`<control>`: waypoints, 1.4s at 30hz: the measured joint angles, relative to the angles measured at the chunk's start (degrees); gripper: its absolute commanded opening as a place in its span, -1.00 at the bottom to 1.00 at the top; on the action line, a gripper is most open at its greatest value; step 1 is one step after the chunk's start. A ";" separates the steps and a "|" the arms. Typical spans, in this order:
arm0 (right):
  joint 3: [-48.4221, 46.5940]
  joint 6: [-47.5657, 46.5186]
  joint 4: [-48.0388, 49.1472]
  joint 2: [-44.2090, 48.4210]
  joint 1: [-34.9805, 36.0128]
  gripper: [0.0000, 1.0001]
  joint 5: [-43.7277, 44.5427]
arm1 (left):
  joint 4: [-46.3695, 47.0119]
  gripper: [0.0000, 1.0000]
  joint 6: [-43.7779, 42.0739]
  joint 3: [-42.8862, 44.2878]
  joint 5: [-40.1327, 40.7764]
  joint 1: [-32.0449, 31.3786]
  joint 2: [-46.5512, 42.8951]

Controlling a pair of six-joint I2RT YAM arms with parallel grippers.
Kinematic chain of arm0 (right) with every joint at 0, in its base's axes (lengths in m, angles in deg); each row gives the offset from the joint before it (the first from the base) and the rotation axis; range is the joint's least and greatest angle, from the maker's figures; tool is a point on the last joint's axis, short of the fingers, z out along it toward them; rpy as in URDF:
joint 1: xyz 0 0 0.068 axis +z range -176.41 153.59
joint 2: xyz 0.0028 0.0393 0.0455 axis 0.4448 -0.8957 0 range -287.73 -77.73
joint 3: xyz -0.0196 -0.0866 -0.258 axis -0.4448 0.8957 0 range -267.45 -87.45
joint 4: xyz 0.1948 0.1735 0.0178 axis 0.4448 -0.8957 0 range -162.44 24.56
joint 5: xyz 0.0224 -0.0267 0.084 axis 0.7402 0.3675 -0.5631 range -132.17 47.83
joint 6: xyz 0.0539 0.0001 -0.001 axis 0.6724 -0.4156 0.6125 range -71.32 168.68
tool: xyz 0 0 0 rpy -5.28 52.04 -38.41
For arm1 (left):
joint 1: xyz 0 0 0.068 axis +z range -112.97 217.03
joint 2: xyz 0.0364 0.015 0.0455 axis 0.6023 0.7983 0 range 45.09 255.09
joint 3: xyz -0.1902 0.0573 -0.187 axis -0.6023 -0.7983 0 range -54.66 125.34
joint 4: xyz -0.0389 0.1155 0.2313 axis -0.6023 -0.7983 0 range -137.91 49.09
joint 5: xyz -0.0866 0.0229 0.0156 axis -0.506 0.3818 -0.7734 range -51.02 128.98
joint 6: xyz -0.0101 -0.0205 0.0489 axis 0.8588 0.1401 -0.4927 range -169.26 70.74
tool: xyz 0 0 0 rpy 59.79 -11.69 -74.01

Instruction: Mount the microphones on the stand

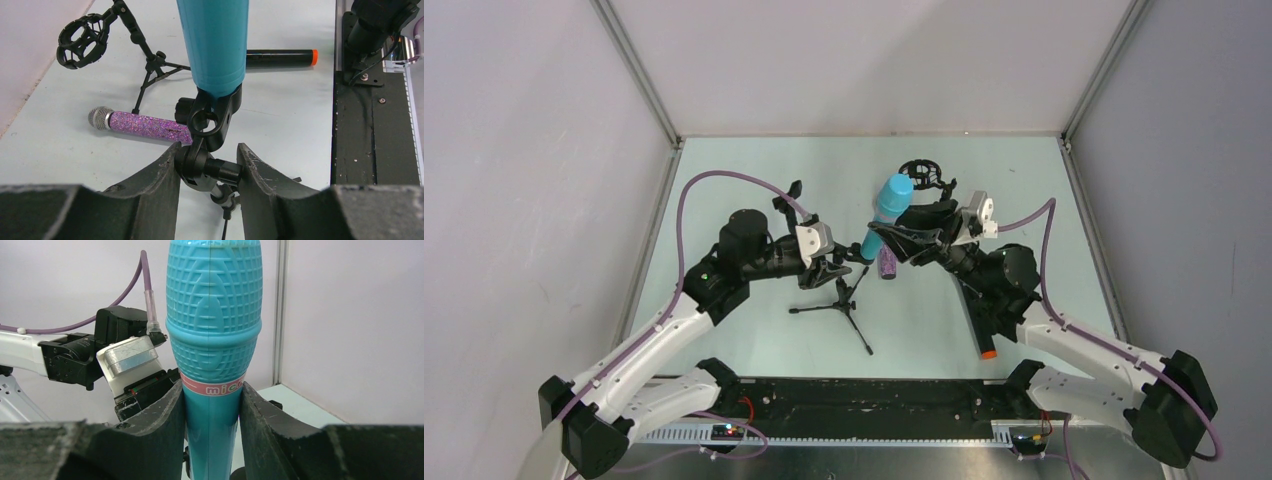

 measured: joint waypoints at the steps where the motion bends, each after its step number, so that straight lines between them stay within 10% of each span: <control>1: 0.46 0.02 1.09 -0.24 0.02 -1.00 0.15 | 0.00 -0.87 0.00 0.00 0.02 0.00 0.00; 28: 2.82 -0.28 12.96 -7.15 1.70 -1.00 2.10 | -1.01 -0.92 0.00 -0.44 1.86 -0.13 -0.22; 39: 4.68 0.00 9.77 -5.40 1.86 0.75 2.99 | -1.07 -0.93 -0.15 -0.44 1.81 -0.17 -0.33; 42: 6.62 0.35 3.61 -6.14 1.86 0.93 2.75 | -1.11 -0.93 -0.24 -0.44 1.79 -0.22 -0.37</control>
